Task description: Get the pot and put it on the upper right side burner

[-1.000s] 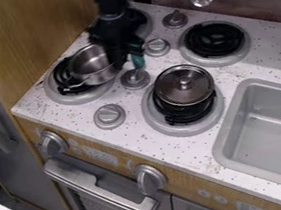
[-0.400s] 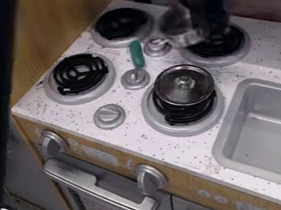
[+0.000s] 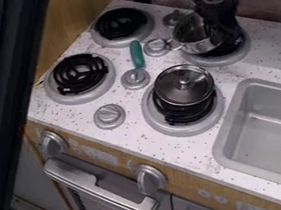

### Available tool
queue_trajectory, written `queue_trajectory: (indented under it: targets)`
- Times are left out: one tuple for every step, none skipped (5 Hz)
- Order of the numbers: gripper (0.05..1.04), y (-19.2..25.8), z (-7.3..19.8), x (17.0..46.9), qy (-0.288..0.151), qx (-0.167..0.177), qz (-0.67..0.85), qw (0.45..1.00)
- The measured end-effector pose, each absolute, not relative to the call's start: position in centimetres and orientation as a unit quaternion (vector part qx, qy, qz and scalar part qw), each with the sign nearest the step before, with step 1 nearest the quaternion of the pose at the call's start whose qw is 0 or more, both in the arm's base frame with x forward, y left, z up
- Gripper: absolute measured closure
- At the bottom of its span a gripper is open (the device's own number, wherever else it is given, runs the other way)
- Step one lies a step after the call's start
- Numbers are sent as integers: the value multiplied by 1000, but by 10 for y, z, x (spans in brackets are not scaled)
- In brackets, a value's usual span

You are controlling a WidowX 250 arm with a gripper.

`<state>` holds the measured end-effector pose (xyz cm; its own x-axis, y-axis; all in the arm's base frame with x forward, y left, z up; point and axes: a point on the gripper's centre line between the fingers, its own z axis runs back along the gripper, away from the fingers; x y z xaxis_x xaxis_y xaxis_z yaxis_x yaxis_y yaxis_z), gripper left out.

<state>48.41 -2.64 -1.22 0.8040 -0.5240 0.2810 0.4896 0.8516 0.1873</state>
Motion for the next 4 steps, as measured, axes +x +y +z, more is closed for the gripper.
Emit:
queue_trajectory:
  targets:
    - [1023, -31, -15, 494, -172, 46, -283, 942]
    - [1023, -39, -21, 504, -175, 39, -306, 935]
    - [1009, -41, -18, 507, -173, 38, -312, 934]
    - [869, -44, -23, 498, -143, 38, -297, 943]
